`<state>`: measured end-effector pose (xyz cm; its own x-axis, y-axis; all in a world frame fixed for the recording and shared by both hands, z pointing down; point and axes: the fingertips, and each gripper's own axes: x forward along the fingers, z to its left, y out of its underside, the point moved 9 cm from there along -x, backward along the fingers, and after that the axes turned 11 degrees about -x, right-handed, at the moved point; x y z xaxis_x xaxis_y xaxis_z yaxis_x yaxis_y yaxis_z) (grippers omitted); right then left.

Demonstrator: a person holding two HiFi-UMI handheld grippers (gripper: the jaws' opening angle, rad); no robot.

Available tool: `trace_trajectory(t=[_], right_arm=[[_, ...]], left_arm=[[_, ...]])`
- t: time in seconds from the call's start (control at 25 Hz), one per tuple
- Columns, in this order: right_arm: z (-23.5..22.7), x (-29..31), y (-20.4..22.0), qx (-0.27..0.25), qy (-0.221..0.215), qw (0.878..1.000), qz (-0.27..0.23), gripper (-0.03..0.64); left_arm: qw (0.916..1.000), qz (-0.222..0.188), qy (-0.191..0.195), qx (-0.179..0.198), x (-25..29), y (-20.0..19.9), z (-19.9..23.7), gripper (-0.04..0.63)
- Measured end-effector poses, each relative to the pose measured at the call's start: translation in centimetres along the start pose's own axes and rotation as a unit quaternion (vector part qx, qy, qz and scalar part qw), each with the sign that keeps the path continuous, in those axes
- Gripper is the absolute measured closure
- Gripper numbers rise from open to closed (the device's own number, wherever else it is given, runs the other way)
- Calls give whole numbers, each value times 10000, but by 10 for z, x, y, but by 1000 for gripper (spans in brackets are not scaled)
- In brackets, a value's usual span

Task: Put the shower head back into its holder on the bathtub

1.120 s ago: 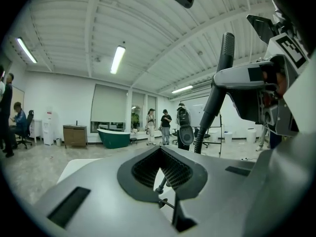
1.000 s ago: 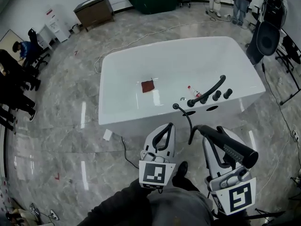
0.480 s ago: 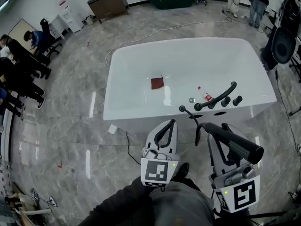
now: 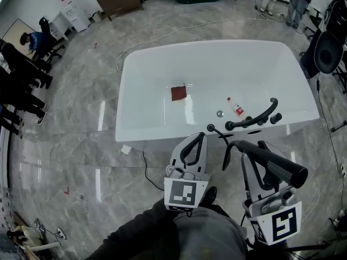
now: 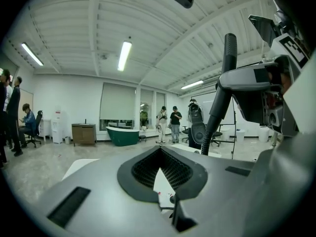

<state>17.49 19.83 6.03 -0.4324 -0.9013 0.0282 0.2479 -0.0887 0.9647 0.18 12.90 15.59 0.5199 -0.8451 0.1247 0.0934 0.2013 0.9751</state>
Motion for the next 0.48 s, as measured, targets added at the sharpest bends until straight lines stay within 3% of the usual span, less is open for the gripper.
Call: trace_trajectory(t=[0.48], right_arm=[[-10,63,-32,-112,-357,9992,-132,477]], left_arm=[[9997,-133,23,-219,32,-16,37,592]])
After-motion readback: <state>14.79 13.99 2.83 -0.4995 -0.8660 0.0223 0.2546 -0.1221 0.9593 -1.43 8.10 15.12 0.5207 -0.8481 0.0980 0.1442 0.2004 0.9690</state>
